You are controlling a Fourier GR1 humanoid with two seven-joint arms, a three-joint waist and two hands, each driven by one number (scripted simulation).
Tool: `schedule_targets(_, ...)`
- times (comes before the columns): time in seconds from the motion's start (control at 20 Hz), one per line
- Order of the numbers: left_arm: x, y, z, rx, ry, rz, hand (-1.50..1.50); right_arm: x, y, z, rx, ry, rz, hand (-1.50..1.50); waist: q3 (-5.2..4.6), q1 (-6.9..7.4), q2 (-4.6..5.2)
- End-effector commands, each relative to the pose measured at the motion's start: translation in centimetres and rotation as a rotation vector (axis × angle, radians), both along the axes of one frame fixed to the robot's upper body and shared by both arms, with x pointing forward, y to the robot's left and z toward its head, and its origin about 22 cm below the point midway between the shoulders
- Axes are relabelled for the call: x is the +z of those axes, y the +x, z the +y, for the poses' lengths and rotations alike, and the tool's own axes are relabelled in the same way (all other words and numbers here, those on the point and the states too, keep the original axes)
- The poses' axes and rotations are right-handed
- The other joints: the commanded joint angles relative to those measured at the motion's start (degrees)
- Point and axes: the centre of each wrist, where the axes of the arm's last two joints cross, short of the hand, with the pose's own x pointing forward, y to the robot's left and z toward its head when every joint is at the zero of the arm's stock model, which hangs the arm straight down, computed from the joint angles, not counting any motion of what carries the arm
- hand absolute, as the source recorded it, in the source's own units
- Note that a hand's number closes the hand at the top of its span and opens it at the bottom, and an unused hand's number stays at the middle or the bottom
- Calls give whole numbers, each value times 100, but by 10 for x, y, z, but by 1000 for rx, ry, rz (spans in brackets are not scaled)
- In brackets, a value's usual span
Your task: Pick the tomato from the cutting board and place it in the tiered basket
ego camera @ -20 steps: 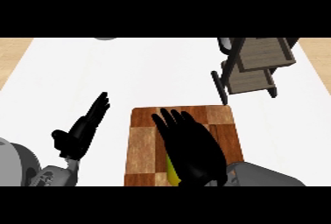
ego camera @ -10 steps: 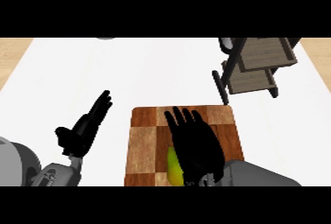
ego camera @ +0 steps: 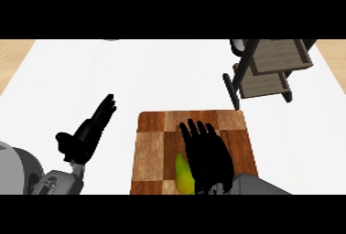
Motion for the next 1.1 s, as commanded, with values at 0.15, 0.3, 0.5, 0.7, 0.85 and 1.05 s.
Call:
schedule_targets(0.15,-6,-13,-5,-8,-12,8,0,-6,5,-11,-191,-111,22,-150,1,15,-4)
schedule_targets(0.3,5,5,-6,10,-14,-19,0,-28,-5,-16,-197,-99,35,-150,2,-5,6)
schedule_targets(0.5,1,10,-5,2,-15,-26,0,-40,-14,-21,-173,-101,58,-150,2,-4,11)
schedule_targets(0.7,-11,-9,-13,-27,-20,-1,0,-46,2,-37,-177,-114,72,-150,3,27,13)
schedule_targets(0.85,5,-2,5,3,6,-14,0,-68,5,-32,-171,-95,73,-150,4,41,15)
schedule_targets(1.05,12,2,1,16,22,-20,0,-60,2,-33,-157,-16,63,150,4,31,12)
